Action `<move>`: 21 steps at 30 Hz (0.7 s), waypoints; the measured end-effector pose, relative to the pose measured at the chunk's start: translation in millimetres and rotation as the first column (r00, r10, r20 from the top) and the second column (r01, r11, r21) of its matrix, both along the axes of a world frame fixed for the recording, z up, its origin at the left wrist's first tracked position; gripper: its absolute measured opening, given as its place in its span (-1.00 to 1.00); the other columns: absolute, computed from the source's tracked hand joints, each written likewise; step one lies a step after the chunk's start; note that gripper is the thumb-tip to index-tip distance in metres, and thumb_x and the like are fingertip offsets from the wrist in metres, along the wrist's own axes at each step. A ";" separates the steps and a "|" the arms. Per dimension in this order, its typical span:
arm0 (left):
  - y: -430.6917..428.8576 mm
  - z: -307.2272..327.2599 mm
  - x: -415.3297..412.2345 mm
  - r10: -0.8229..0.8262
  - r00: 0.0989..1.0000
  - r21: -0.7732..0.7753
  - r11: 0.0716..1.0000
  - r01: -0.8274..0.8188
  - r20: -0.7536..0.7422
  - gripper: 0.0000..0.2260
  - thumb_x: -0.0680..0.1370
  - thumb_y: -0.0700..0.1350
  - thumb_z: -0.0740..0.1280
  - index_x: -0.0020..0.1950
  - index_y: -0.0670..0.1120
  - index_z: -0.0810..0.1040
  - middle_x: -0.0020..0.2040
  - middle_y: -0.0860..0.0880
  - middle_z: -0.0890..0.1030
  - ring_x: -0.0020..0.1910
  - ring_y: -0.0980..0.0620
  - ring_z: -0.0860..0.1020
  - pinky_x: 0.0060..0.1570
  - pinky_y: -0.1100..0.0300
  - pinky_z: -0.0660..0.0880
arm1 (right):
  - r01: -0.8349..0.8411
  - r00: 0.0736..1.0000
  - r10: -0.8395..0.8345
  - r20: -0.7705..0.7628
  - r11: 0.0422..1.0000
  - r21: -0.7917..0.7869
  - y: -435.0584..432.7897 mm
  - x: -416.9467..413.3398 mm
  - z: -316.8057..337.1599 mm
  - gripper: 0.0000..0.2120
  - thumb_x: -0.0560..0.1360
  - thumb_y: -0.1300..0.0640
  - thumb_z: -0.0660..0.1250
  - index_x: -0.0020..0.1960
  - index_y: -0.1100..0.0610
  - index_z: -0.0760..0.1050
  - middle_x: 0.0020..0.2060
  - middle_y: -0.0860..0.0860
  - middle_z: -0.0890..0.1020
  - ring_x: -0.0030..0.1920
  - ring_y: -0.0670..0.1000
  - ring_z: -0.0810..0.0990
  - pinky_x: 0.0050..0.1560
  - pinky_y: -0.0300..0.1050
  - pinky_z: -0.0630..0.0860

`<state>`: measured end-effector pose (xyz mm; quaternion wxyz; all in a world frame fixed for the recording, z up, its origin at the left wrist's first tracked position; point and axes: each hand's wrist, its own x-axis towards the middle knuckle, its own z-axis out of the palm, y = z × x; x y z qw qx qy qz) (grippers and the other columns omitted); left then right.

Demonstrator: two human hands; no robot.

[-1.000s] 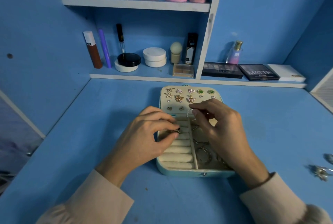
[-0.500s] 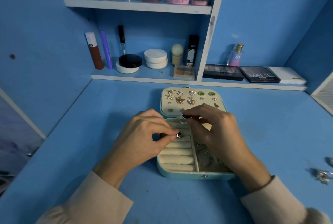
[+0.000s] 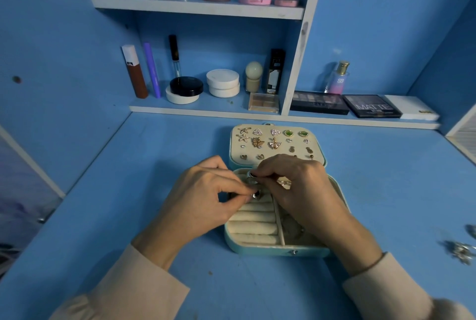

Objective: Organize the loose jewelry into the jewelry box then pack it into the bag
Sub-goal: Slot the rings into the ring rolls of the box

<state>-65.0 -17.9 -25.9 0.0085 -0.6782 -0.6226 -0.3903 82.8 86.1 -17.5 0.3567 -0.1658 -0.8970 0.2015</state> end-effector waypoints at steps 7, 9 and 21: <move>-0.2 0.4 0.6 0.007 1.000 0.016 1.000 -0.006 -0.014 -0.83 0.40 0.05 0.34 -0.17 0.09 0.72 -0.28 0.26 0.63 -0.26 0.22 0.42 -0.28 0.35 0.42 | -0.030 0.998 0.027 0.062 0.998 0.057 0.6 -3.1 -4.6 -0.86 0.29 0.38 0.37 -0.21 0.22 0.65 -0.28 0.03 0.66 -0.17 -0.10 0.50 -0.05 -0.42 0.37; -0.3 0.1 0.5 0.010 1.000 0.013 1.000 -0.010 -0.009 -0.83 0.39 0.05 0.33 -0.17 0.09 0.72 -0.28 0.27 0.63 -0.26 0.22 0.42 -0.28 0.36 0.42 | -0.040 0.995 0.035 0.091 0.997 0.059 0.6 -3.4 -4.5 -0.85 0.30 0.38 0.35 -0.21 0.23 0.65 -0.28 0.04 0.66 -0.17 -0.09 0.48 -0.06 -0.39 0.38; 0.3 -1.9 -1.4 0.037 0.997 0.039 0.999 -0.034 -0.065 -0.80 0.43 0.09 0.32 -0.09 0.09 0.70 -0.17 0.26 0.63 -0.19 0.17 0.40 -0.24 0.21 0.46 | 0.032 0.999 -0.033 -0.013 0.996 -0.086 -0.5 5.5 0.8 -0.72 0.41 0.30 0.26 0.06 0.13 0.62 -0.14 -0.04 0.61 -0.12 -0.15 0.53 -0.04 -0.41 0.44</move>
